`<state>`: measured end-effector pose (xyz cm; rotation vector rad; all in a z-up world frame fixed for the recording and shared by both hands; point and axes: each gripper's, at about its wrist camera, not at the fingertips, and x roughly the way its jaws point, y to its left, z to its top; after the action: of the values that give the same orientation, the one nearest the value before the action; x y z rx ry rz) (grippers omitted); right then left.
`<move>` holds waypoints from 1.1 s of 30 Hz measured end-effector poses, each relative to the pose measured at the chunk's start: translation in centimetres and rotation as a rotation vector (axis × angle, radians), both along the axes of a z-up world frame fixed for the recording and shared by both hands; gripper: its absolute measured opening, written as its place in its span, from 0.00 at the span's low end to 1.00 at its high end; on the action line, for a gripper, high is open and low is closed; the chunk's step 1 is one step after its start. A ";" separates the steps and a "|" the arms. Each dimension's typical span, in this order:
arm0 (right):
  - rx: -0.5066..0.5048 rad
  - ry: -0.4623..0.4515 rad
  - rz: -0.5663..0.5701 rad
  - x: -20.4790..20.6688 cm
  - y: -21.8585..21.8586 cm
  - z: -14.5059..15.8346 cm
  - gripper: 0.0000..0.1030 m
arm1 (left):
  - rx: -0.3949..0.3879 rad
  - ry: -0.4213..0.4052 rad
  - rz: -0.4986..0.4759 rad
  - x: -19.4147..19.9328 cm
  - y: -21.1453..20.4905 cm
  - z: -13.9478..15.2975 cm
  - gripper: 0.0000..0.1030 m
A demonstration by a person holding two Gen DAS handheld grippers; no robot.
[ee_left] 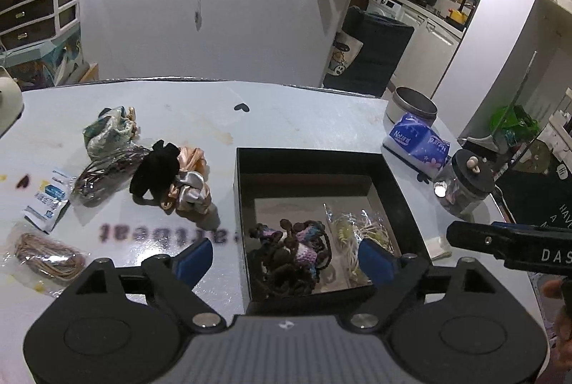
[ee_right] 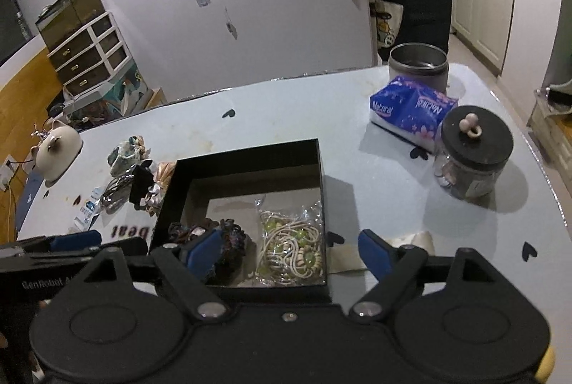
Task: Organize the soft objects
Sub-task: 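Withdraw both tools from the box toward the remaining items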
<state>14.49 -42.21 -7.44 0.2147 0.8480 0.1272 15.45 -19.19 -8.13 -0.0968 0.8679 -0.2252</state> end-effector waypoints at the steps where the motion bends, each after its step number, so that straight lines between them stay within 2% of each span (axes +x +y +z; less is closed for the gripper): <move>1: -0.002 -0.006 -0.001 -0.3 0.0 0.1 0.83 | 0.001 -0.004 0.000 -0.2 0.0 0.1 0.88; 6: -0.020 -0.037 -0.012 -1.5 -0.1 0.8 0.85 | 0.010 -0.033 0.010 -1.5 0.2 0.8 0.97; 10: -0.033 -0.070 -0.004 -2.6 0.1 1.1 0.96 | 0.006 -0.044 0.016 -2.4 0.3 1.0 1.00; 13: -0.050 -0.100 -0.011 -3.4 0.1 1.2 1.00 | 0.001 -0.056 0.021 -3.2 0.6 1.1 1.00; 16: -0.064 -0.144 -0.009 -4.3 0.0 1.3 1.00 | 0.004 -0.067 0.029 -3.9 0.8 1.2 1.00; 23: -0.081 -0.160 -0.011 -5.5 0.4 1.2 1.00 | 0.012 -0.127 0.046 -5.5 2.3 1.7 1.00; 33: -0.089 -0.200 -0.041 -6.4 1.5 0.9 1.00 | -0.017 -0.185 0.089 -6.3 5.6 1.7 1.00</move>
<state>8.09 -40.72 -6.54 0.1331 0.6486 0.0711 9.16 -13.56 -6.44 -0.1279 0.6762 -0.1555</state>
